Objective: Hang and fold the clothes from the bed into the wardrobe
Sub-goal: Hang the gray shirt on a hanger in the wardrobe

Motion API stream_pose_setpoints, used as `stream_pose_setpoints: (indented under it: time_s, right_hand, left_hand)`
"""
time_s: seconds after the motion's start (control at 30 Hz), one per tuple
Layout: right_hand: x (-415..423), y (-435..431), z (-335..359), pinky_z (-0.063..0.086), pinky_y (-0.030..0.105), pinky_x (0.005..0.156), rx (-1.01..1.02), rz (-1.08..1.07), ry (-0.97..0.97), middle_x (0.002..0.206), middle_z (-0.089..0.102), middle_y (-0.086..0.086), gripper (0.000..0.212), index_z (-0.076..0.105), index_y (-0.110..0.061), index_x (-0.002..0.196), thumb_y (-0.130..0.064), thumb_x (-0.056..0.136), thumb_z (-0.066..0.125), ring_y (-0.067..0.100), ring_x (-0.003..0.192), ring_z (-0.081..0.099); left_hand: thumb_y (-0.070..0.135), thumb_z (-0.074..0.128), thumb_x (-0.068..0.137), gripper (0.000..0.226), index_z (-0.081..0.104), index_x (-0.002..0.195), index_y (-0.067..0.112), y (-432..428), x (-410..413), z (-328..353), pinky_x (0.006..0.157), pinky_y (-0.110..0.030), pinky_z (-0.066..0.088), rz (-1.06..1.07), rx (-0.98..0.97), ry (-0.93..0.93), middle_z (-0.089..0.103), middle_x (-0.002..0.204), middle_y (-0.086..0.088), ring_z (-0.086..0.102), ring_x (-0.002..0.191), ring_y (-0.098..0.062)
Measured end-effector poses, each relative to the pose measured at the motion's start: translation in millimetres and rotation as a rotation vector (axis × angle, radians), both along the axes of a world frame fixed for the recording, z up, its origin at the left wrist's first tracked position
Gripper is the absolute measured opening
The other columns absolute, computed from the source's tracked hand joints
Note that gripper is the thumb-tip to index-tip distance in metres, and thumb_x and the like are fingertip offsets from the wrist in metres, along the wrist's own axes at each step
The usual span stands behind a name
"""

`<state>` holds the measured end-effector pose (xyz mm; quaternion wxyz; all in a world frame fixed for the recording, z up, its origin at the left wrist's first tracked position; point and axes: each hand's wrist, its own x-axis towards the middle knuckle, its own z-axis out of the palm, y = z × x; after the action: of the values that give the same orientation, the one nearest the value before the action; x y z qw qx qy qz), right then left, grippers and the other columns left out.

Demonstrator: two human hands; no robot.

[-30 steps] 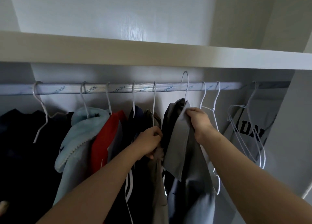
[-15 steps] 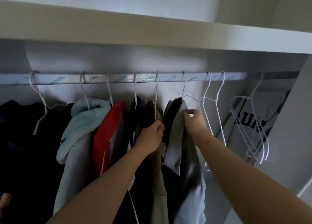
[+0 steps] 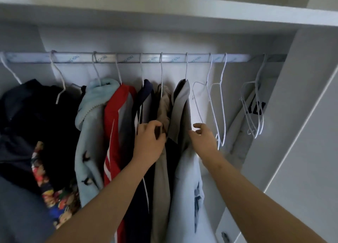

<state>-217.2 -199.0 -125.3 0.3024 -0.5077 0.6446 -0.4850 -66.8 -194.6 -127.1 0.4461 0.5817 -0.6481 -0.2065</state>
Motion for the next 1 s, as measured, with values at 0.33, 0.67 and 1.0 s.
stream_pose_setpoints:
  time_s: [0.33,0.67,1.0]
  right_hand:
    - [-44.1,167.8,-57.6,0.047,0.023,0.066,0.26,0.06,-0.072,0.128,0.056,0.014,0.033,0.052,-0.006,0.125,-0.017,0.095,0.05,0.024,0.091,0.059]
    - [-65.1,323.2,-148.5,0.038,0.026,0.069,0.502,-0.041,-0.25,0.081,0.054,-0.007,0.019,0.06,-0.016,0.107,-0.02,0.089,0.055,0.016,0.081,0.052]
    - [-42.2,497.7,-208.4,0.034,0.023,0.053,0.652,-0.378,-0.461,0.071,0.05,-0.001,0.012,0.056,-0.015,0.077,-0.01,0.087,0.051,0.017,0.063,0.045]
  left_hand:
    - [0.014,0.052,0.092,0.028,0.052,0.12,0.016,161.5,-47.3,-60.2,0.073,-0.016,0.038,-0.029,0.372,0.191,0.051,0.111,0.002,0.049,0.094,-0.01]
    - [0.007,0.052,0.089,0.02,0.053,0.081,0.025,285.8,-83.1,-136.9,0.06,-0.025,0.045,-0.09,0.742,0.287,0.059,0.082,-0.004,0.06,0.068,-0.016]
    - [0.013,0.053,0.086,0.017,0.056,0.078,0.027,413.5,-81.2,-192.6,0.064,-0.024,0.04,-0.379,0.953,0.098,0.058,0.082,0.006,0.059,0.067,-0.012]
